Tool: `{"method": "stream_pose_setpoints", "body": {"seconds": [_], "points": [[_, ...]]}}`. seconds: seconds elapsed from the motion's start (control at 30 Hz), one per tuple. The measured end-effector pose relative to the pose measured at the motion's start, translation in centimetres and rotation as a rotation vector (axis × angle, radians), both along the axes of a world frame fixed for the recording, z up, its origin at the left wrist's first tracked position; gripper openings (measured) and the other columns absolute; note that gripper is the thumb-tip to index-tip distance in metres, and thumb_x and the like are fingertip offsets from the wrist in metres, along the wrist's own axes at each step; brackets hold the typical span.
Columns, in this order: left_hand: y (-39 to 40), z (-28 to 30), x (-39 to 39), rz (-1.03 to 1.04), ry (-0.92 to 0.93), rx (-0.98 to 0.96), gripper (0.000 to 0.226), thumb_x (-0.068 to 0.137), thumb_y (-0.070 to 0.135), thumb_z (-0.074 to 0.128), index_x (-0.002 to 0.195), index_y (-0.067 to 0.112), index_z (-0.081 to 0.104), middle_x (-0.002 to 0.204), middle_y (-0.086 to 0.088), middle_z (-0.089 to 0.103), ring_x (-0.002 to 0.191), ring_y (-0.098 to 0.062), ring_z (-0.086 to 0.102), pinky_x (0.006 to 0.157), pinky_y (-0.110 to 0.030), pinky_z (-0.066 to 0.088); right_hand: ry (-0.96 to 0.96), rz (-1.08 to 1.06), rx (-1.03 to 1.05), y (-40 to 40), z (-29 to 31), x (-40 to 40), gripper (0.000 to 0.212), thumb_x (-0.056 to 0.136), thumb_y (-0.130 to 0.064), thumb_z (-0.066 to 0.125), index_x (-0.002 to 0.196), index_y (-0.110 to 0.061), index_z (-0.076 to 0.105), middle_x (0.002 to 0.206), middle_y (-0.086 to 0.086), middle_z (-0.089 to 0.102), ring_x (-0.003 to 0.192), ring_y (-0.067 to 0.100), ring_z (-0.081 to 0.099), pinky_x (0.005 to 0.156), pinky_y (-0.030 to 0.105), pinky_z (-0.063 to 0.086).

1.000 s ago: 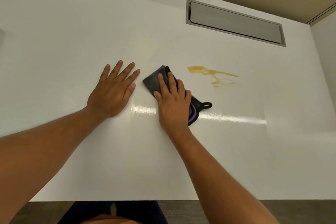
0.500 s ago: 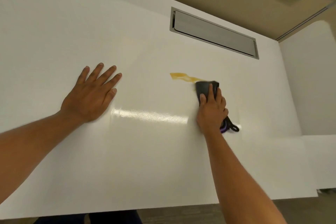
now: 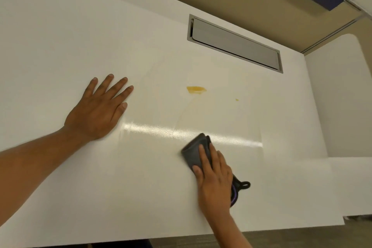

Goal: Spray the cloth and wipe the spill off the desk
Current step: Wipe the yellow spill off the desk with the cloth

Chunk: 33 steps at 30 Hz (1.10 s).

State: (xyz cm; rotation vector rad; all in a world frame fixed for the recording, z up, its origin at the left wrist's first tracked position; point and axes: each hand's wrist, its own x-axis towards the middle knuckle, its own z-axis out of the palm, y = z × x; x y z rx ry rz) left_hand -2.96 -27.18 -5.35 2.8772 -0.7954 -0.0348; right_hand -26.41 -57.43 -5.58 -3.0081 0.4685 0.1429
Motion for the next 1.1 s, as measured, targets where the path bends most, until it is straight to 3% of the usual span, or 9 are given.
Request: {"method": "stream_pose_setpoints", "body": {"seconds": [0.1, 0.27, 0.4, 0.5, 0.67, 0.8, 0.93, 1.03, 1.1], "points": [[-0.1, -0.2, 0.0, -0.003, -0.02, -0.014, 0.061, 0.108, 0.039, 0.021, 0.165, 0.02, 0.036, 0.174, -0.005, 0.033, 0.16, -0.038, 0.031, 0.131, -0.06, 0.019, -0.002, -0.176, -0.014, -5.8, 1.1, 3.8, 0.054, 0.111, -0.043, 0.038, 0.163, -0.029, 0.036, 0.169, 0.006, 0.036, 0.149, 0.035, 0.04, 0.11, 0.053, 0.041], [-0.1, -0.5, 0.1, -0.01, -0.022, -0.009, 0.061, 0.108, 0.04, 0.021, 0.165, 0.02, 0.036, 0.174, -0.005, 0.034, 0.16, -0.039, 0.031, 0.13, -0.06, 0.019, -0.082, -0.464, 0.059, -12.9, 2.0, 15.7, 0.055, 0.112, -0.043, 0.034, 0.166, -0.03, 0.029, 0.173, 0.006, 0.026, 0.153, 0.033, 0.031, 0.115, 0.056, 0.03], [0.0, -0.6, 0.1, -0.017, -0.04, -0.015, 0.061, 0.109, 0.039, 0.022, 0.165, 0.02, 0.036, 0.173, -0.006, 0.034, 0.159, -0.04, 0.032, 0.13, -0.061, 0.019, -0.047, -0.359, 0.033, -10.6, 1.6, 20.3, 0.056, 0.112, -0.046, 0.031, 0.166, -0.033, 0.025, 0.174, 0.003, 0.024, 0.153, 0.031, 0.029, 0.116, 0.054, 0.029], [0.0, -0.7, 0.1, -0.013, -0.042, -0.01, 0.061, 0.109, 0.04, 0.021, 0.165, 0.02, 0.035, 0.174, -0.006, 0.033, 0.16, -0.039, 0.031, 0.13, -0.06, 0.019, -0.044, -0.199, 0.043, -5.8, 1.0, 17.5, 0.057, 0.111, -0.045, 0.036, 0.166, -0.035, 0.026, 0.174, -0.001, 0.024, 0.152, 0.027, 0.03, 0.115, 0.051, 0.031], [-0.1, -0.5, 0.0, 0.001, -0.016, -0.017, 0.062, 0.109, 0.041, 0.02, 0.166, 0.023, 0.033, 0.175, -0.003, 0.031, 0.161, -0.037, 0.029, 0.132, -0.059, 0.018, -0.071, 0.019, 0.037, 3.1, -0.3, 5.0, 0.06, 0.108, -0.046, 0.038, 0.166, -0.041, 0.022, 0.175, -0.011, 0.021, 0.154, 0.021, 0.028, 0.114, 0.044, 0.031], [-0.2, -0.3, 0.1, 0.003, -0.008, -0.017, 0.061, 0.109, 0.04, 0.021, 0.166, 0.022, 0.034, 0.174, -0.003, 0.032, 0.161, -0.037, 0.03, 0.131, -0.059, 0.017, -0.016, 0.149, 0.078, 1.5, -0.1, 0.4, 0.058, 0.109, -0.05, 0.036, 0.165, -0.045, 0.021, 0.175, -0.014, 0.018, 0.158, 0.019, 0.024, 0.116, 0.042, 0.026], [-0.3, -0.2, 0.2, -0.001, -0.01, -0.01, 0.061, 0.109, 0.04, 0.02, 0.166, 0.022, 0.034, 0.174, -0.004, 0.032, 0.161, -0.038, 0.03, 0.131, -0.059, 0.017, -0.02, -0.078, 0.013, -5.5, 1.3, 7.8, 0.055, 0.111, -0.039, 0.046, 0.164, -0.033, 0.033, 0.171, 0.004, 0.033, 0.153, 0.034, 0.037, 0.112, 0.052, 0.038], [-0.4, 0.0, 0.1, 0.0, -0.017, 0.005, 0.061, 0.109, 0.038, 0.02, 0.165, 0.021, 0.034, 0.175, -0.005, 0.031, 0.161, -0.038, 0.029, 0.132, -0.059, 0.017, -0.053, -0.333, 0.073, -7.5, 1.9, 15.0, 0.056, 0.113, -0.043, 0.036, 0.166, -0.033, 0.027, 0.174, 0.004, 0.025, 0.153, 0.031, 0.03, 0.116, 0.054, 0.031], [-0.3, 0.0, 0.0, 0.005, -0.022, 0.007, 0.06, 0.109, 0.037, 0.022, 0.165, 0.021, 0.035, 0.174, -0.004, 0.032, 0.161, -0.037, 0.03, 0.131, -0.06, 0.018, -0.048, -0.352, 0.058, -5.7, 1.5, 17.3, 0.055, 0.113, -0.044, 0.031, 0.167, -0.033, 0.023, 0.175, 0.001, 0.021, 0.153, 0.029, 0.028, 0.116, 0.054, 0.028]]}}
